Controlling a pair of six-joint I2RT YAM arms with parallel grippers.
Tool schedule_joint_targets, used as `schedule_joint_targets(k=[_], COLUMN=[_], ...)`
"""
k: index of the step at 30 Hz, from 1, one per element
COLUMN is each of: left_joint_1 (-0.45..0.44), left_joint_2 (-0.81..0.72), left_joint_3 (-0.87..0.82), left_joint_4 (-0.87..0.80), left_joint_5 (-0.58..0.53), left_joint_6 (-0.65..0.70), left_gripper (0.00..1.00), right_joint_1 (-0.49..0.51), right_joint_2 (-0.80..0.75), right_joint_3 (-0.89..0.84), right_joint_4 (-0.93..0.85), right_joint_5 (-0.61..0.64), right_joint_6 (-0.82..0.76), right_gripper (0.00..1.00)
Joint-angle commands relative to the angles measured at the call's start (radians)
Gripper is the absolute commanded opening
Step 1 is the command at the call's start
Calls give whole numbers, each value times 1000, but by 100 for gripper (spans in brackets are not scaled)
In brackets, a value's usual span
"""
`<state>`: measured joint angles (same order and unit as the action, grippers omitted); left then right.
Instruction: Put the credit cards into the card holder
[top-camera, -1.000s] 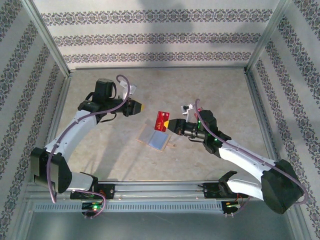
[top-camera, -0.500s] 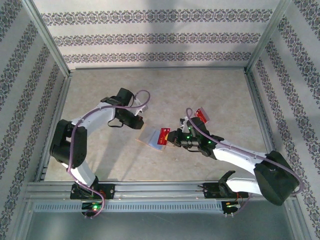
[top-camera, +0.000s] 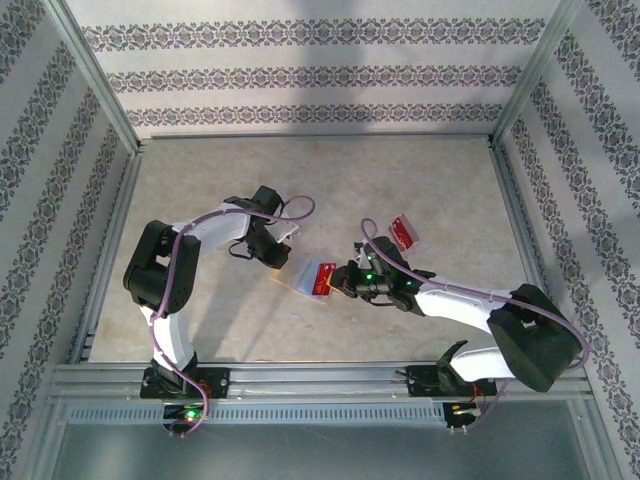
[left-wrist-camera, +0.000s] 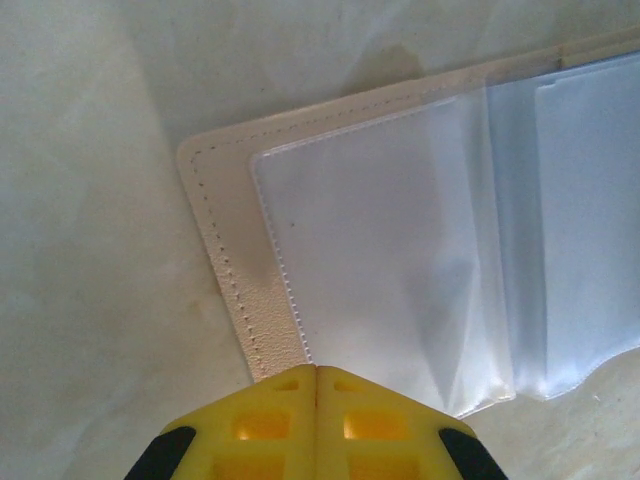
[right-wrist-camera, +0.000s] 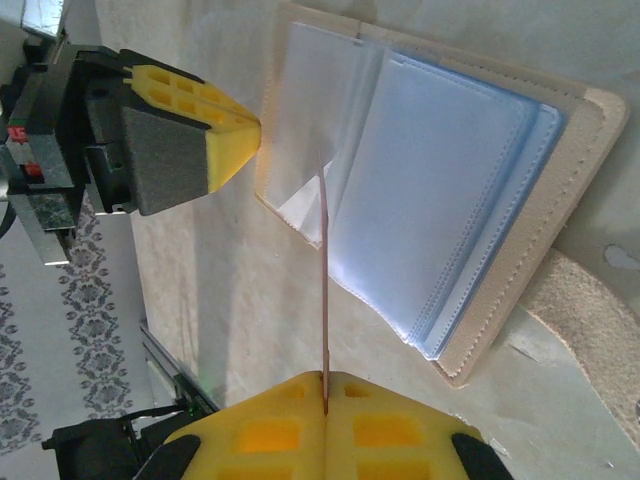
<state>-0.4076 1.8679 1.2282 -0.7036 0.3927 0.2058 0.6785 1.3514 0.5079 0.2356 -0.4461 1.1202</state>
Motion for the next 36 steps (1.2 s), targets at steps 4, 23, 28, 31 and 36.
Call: schedule_joint_targets(k=[4, 23, 28, 31, 36], left_joint_1=[-32, -84, -82, -83, -83], left_joint_2=[-26, -153, -119, -71, -38], left_joint_3=[-52, -131, -69, -44, -56], left_joint_4=[-17, -13, -2, -7, 35], left_joint_5=[-42, -92, -115, -126, -165], left_joint_6=[7, 12, -6, -2, 1], left_gripper=[0, 0, 0, 0, 0], right_joint_1=[33, 29, 14, 3, 4], right_joint_2=[64, 225, 261, 273, 289], right_joint_3=[52, 112, 125, 124, 121], right_joint_4=[39, 118, 125, 147, 157], right_joint_5=[-14, -80, -93, -103, -107], right_joint_6=[-12, -4, -20, -10, -15], right_gripper=[0, 0, 0, 0, 0])
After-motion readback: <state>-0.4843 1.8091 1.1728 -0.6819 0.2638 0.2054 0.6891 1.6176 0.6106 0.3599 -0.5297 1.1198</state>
